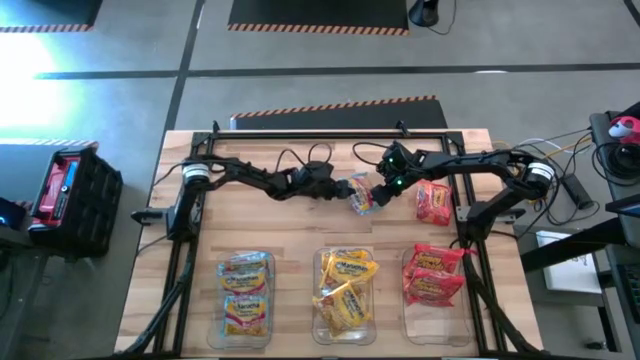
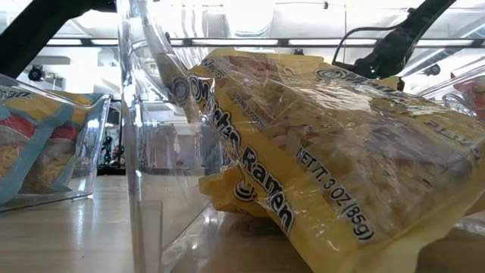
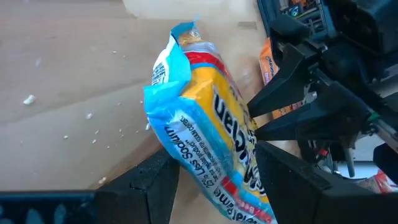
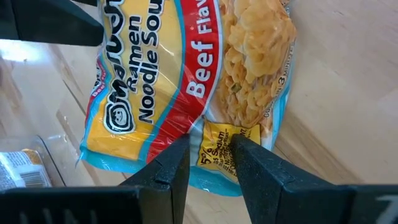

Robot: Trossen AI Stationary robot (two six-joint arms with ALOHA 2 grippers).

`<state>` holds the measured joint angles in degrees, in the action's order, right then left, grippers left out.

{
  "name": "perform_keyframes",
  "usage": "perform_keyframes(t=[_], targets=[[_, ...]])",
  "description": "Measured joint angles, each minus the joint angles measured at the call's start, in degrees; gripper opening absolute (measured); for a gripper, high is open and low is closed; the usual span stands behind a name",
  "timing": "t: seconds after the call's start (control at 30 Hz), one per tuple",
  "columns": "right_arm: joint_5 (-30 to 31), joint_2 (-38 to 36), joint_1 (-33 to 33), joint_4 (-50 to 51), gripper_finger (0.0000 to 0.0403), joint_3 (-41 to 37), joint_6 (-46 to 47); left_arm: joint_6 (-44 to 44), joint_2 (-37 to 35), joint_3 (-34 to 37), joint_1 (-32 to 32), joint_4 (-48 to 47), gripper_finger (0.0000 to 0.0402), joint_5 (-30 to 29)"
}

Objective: Sort Maruchan noodles
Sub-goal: Put the blue noodle pack into the left transparent bin

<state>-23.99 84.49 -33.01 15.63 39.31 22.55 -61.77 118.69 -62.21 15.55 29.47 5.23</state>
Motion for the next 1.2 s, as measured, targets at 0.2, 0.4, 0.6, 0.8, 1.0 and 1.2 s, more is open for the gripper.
perform_keyframes(t=[0.2, 0.4, 0.6, 0.8, 1.0, 1.2], targets=[[0.0, 0.0, 0.1, -2.4, 0.0114, 0.0, 0.5, -0.3, 2.4, -2.3, 0.1, 0.0, 0.0194, 1.1], [0.4, 0.0, 1.0, -2.9, 0.0114, 0.0, 1.5, -0.3, 3.8, -4.4, 0.2, -0.5, 0.0194, 1.9], [0.4, 0.0, 1.6, -3.0, 0.0114, 0.0, 1.0, -0.3, 3.7, -4.3, 0.6, 0.1, 0.0185, 1.9], [0.1, -1.4, 1.6, -2.8, 0.0114, 0.0, 0.4, -0.3, 3.6, -4.2, 0.7, -0.1, 0.0132, 2.1], [0.3, -4.2, 1.6, -1.6, 0.0114, -0.2, 0.0, -0.3, 3.5, -4.2, 0.7, -0.3, 0.0082, 3.2], [0.2, -8.3, 1.6, 2.2, 0.0114, -0.2, -0.1, -0.3, 3.5, -4.2, 0.9, -0.6, 0.0075, 3.7]])
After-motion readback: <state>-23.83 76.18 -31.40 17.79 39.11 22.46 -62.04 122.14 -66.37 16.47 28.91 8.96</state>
